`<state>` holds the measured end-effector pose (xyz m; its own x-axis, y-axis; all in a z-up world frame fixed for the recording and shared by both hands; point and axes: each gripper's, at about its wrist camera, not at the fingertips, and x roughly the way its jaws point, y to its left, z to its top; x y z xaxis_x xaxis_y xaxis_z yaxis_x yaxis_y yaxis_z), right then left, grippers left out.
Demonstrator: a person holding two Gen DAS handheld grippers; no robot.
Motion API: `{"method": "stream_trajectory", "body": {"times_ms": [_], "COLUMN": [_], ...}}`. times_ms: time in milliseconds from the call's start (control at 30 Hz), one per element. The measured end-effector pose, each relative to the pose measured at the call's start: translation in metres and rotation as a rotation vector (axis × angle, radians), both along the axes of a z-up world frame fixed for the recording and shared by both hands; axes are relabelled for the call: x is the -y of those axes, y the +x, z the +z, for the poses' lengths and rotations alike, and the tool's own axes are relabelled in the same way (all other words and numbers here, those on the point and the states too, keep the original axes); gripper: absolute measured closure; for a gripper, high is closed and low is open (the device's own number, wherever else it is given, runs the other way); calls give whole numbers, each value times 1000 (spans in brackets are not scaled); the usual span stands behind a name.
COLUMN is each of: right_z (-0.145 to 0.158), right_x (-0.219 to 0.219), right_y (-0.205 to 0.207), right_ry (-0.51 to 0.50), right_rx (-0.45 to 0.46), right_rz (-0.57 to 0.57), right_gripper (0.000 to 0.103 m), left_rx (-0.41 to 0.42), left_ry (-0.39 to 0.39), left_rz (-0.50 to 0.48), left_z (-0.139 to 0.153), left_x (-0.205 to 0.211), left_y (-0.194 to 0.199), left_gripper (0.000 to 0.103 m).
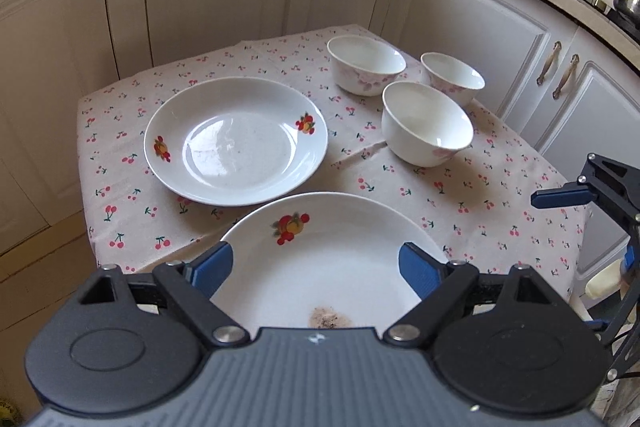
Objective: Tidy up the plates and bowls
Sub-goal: 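Open the left tool to release the stained plate on the stack, then move the left tool to the smaller white plate and grasp its rim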
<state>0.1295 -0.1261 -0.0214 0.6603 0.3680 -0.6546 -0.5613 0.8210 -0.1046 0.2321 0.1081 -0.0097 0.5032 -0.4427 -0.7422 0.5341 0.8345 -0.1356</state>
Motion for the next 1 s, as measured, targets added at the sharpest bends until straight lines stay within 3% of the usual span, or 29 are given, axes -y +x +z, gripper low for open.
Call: {"method": "stream_trajectory", "body": {"times_ms": [200, 333, 633, 1000], "right_z": [8, 11, 12, 14], "right_x": [11, 15, 18, 9], "right_y": [0, 1, 17, 72], "right_ry": [31, 33, 30, 7], "right_rx": [26, 38, 43, 34], "right_rz": [-21, -26, 8, 83], "right_gripper": [0, 0, 0, 0], "left_rx": [124, 171, 169, 138], "left_ry": [-66, -49, -48, -16], "left_rz": [36, 74, 105, 150], "left_z": [16, 18, 17, 15], "left_x": [-1, -4, -15, -22], "left_y": [-39, -53, -49, -3], "left_gripper": [7, 7, 7, 7]}}
